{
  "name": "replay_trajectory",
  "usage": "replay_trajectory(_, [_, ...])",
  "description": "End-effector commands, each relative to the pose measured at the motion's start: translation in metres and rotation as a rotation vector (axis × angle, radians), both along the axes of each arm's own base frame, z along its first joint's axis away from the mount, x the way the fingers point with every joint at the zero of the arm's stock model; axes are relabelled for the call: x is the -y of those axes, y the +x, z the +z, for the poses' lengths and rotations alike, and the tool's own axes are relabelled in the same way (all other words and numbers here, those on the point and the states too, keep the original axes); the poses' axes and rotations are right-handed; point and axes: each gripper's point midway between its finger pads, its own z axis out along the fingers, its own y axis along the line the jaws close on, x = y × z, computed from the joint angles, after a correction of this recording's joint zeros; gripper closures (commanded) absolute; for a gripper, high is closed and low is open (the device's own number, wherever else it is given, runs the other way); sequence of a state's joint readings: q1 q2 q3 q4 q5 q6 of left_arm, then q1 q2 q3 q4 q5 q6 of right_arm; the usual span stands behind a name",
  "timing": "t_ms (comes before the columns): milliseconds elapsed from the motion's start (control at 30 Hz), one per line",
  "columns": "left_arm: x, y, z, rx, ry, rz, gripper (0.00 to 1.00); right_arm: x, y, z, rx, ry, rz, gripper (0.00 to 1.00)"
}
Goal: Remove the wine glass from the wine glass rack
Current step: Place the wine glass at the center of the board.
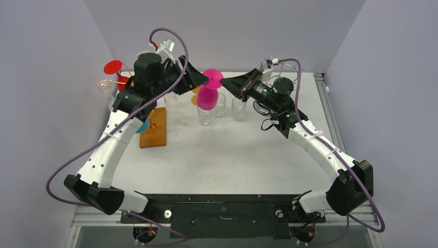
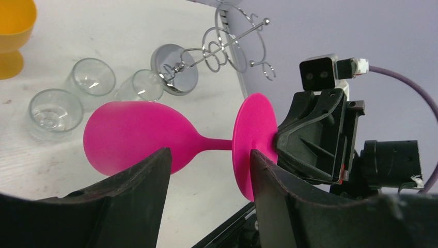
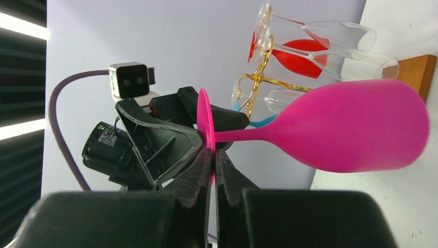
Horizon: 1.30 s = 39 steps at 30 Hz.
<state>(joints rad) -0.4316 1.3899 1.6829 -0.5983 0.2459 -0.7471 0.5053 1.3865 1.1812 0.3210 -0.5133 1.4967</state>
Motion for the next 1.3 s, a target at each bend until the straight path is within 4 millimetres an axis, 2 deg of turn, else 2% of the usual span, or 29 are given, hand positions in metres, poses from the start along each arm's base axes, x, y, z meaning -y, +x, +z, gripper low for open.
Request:
replay_trajectory(0, [0.021, 0.003, 0.031, 0.067, -0.13, -0.068, 0.48, 0.011, -0.018, 0.035, 0.118, 0.027, 0.018, 1.0])
replay_trajectory(300, [0.034, 0.002, 0.04, 0.05, -0.216, -0.119, 0.68, 0.015, -0.014, 0.033, 0.138, -0.025, 0.01, 1.0])
replay_trajectory(633, [0.04, 0.0, 0.031, -0.006, -0.239, -0.152, 0.89, 0.022, -0.001, 0.028, 0.143, -0.055, -0.021, 1.0])
replay_trajectory(733, [0.041, 0.002, 0.03, -0.02, -0.249, -0.154, 0.99, 0.024, 0.003, 0.028, 0.151, -0.061, -0.031, 1.0])
replay_trajectory(800, [0.041, 0.003, 0.032, -0.029, -0.275, -0.152, 1.0, 0.027, 0.005, 0.027, 0.163, -0.074, -0.042, 0.9])
replay_trajectory(833, [0.04, 0.004, 0.034, -0.047, -0.303, -0.146, 1.0, 0.029, 0.005, 0.028, 0.167, -0.079, -0.05, 0.75])
replay_trajectory(867, [0.038, 0.008, 0.036, -0.043, -0.327, -0.138, 1.0, 0.035, 0.009, 0.025, 0.172, -0.091, -0.073, 0.68])
replay_trajectory(900, [0.036, 0.008, 0.041, -0.06, -0.37, -0.128, 1.0, 0.039, 0.008, 0.027, 0.18, -0.094, -0.086, 0.57])
replay_trajectory(967, [0.031, 0.013, 0.05, -0.07, -0.434, -0.099, 1.0, 0.051, 0.012, 0.026, 0.199, -0.106, -0.123, 0.47])
replay_trajectory(1000, [0.029, 0.016, 0.056, -0.058, -0.458, -0.092, 1.0, 0.059, 0.017, 0.022, 0.198, -0.114, -0.147, 0.44])
replay_trajectory(1033, [0.028, 0.017, 0.06, -0.072, -0.492, -0.074, 1.0, 0.064, 0.015, 0.027, 0.224, -0.107, -0.161, 0.41])
replay_trajectory(1067, [0.028, 0.019, 0.067, -0.06, -0.517, -0.069, 1.0, 0.071, 0.019, 0.02, 0.22, -0.115, -0.178, 0.39])
replay_trajectory(1167, [0.024, 0.023, 0.082, -0.073, -0.609, -0.03, 1.0, 0.088, 0.02, 0.016, 0.265, -0.111, -0.223, 0.34])
replay_trajectory(1267, [0.021, 0.026, 0.098, -0.081, -0.711, -0.005, 1.0, 0.095, 0.017, 0.014, 0.312, -0.1, -0.239, 0.31])
